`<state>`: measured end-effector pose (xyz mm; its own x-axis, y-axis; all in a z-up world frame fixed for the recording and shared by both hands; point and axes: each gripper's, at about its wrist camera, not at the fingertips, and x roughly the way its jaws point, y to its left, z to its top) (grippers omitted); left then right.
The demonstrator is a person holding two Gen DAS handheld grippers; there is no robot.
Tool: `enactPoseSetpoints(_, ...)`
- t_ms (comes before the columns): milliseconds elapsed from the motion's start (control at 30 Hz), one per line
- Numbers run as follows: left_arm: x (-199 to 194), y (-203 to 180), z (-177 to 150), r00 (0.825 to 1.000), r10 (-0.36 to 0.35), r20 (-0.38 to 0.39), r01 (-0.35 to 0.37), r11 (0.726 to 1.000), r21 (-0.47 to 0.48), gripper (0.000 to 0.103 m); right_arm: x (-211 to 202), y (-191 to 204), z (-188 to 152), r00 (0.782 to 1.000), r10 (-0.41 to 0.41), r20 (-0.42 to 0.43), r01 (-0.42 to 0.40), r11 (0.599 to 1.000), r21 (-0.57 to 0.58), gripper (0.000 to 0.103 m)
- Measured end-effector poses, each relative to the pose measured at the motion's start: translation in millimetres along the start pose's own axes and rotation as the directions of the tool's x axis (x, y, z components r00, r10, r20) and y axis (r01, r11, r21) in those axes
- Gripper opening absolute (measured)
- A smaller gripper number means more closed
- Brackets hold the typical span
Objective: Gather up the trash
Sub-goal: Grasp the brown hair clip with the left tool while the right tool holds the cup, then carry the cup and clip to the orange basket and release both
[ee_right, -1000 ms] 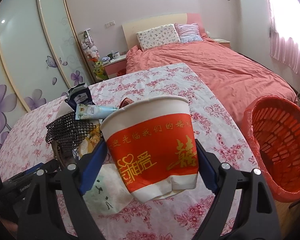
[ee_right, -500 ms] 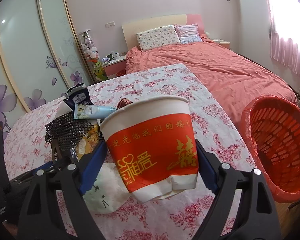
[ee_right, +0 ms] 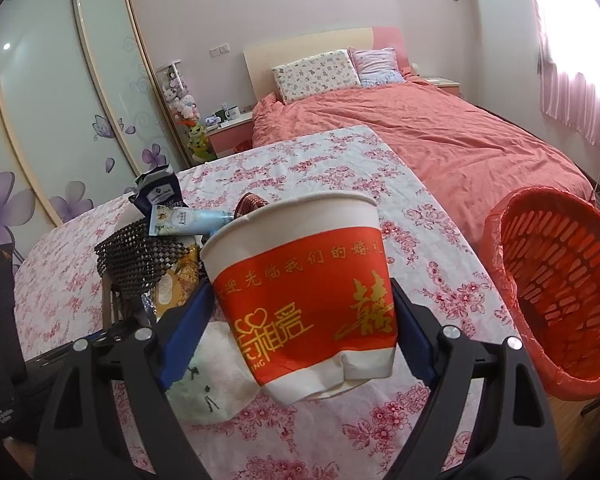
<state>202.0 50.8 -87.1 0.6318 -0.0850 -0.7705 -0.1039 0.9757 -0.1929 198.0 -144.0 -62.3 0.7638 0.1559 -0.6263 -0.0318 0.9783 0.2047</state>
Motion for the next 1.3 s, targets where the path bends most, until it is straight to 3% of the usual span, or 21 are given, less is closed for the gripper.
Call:
enactPoseSetpoints(267, -15.5, 23.8, -5.4, 1.000, -0.012, 0.009, 0.012, 0.996, 0.088, 0.010, -1.3, 0.3, -1.4, 1.000, 0.002, 0.000, -0.002, 1.000, 0.003, 0.082)
enactPoseSetpoints(633, -4.8, 39.8, 1.7, 1.000, -0.009, -0.012, 0.009, 0.999, 0.044, 0.010, 5.7, 1.3, -3.5, 1.000, -0.001, -0.015, 0.001, 1.000, 0.000, 0.082)
enactPoseSetpoints(1033, -60.6, 37.4, 4.7, 0.994, -0.019, 0.106, 0.009, 0.995, 0.096, 0.010, -16.6, 3.6, 3.5, 0.999, 0.024, 0.025, -0.024, 1.000, 0.001, 0.082)
enactPoseSetpoints(1300, -94.8, 1.7, 22.3, 0.980, -0.110, 0.164, 0.086, 0.985, 0.149, 0.010, -54.0, -5.3, 18.2, 0.995, 0.017, 0.100, -0.017, 1.000, 0.006, 0.082)
